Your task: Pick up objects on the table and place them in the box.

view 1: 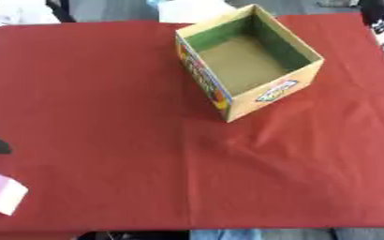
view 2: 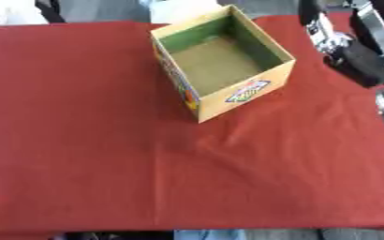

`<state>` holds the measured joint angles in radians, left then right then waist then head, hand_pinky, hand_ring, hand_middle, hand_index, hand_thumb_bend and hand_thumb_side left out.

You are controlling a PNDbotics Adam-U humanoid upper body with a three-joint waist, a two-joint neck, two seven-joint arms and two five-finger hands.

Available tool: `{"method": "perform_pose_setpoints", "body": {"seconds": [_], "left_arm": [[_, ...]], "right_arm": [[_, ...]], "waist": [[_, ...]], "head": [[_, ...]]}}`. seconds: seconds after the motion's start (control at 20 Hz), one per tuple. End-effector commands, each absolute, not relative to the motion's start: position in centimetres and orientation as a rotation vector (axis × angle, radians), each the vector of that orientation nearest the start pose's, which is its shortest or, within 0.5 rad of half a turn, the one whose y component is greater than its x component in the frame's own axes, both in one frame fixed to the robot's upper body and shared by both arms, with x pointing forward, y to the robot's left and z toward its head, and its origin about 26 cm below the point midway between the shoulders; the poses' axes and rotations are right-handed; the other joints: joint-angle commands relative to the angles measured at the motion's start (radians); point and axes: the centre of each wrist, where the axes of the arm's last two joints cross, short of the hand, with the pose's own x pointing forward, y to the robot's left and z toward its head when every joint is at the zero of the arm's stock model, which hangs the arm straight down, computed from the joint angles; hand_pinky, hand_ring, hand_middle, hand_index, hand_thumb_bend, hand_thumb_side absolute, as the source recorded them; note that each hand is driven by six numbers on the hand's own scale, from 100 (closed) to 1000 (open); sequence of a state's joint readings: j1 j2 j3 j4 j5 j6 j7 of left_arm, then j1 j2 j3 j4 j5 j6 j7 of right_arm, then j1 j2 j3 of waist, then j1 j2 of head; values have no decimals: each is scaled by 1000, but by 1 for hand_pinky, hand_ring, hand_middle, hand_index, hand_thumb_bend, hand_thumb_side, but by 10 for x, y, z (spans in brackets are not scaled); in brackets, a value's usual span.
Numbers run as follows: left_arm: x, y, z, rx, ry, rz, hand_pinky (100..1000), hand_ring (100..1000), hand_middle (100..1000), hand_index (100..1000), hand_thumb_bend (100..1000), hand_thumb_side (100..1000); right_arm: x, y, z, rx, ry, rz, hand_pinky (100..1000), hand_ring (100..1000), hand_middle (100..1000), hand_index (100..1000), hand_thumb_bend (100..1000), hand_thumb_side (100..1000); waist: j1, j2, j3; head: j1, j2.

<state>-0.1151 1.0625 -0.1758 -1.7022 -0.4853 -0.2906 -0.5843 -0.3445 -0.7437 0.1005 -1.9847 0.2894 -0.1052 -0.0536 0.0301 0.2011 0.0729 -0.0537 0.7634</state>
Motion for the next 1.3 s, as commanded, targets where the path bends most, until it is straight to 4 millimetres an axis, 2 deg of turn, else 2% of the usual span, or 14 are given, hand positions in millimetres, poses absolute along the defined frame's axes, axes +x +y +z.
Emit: {"method": "perform_pose_setpoints", "body": {"seconds": [0.05, 0.3, 0.5, 0.7, 0.85, 0.95, 1.15, 1.3], "left_arm": [[296, 405, 174, 573, -1023, -1903, 928, 921, 933, 977, 420, 141], [300, 402, 170, 515, -1008, -1925, 919, 902, 911, 966, 405, 161], [301, 400, 170, 500, -1012, -1935, 887, 871, 851, 925, 391, 179], [301, 399, 172, 515, -1022, -1936, 837, 801, 753, 843, 337, 183], [301, 398, 171, 529, -1018, -1941, 778, 723, 646, 764, 285, 159], [301, 398, 172, 545, -1025, -1940, 755, 696, 614, 738, 269, 156], [301, 396, 180, 591, -1080, -1927, 737, 678, 600, 727, 240, 137], [301, 390, 196, 651, -1148, -1913, 727, 672, 596, 723, 218, 127]], "right_arm": [[296, -291, 249, -755, -2305, 1010, 845, 764, 738, 815, 100, 995], [297, -291, 249, -752, -2309, 1002, 845, 764, 737, 815, 100, 995], [297, -291, 249, -752, -2309, 996, 845, 764, 737, 815, 100, 995], [296, -291, 249, -754, -2306, 991, 845, 763, 737, 815, 100, 995], [296, -291, 248, -757, -2306, 984, 845, 763, 737, 815, 100, 994], [296, -292, 248, -758, -2306, 982, 845, 763, 737, 815, 100, 994], [296, -292, 248, -763, -2304, 982, 845, 763, 737, 815, 100, 994], [296, -293, 248, -765, -2303, 984, 845, 763, 737, 815, 100, 993]], "waist": [[2, -10, -3], [2, -6, -8], [2, -5, -8], [3, -6, -6], [2, -7, -7], [2, -7, -7], [2, -7, -5], [3, -8, -1]], "head": [[7, 7], [9, 7], [10, 7], [10, 7], [10, 7], [9, 7], [9, 7], [10, 7]]}}
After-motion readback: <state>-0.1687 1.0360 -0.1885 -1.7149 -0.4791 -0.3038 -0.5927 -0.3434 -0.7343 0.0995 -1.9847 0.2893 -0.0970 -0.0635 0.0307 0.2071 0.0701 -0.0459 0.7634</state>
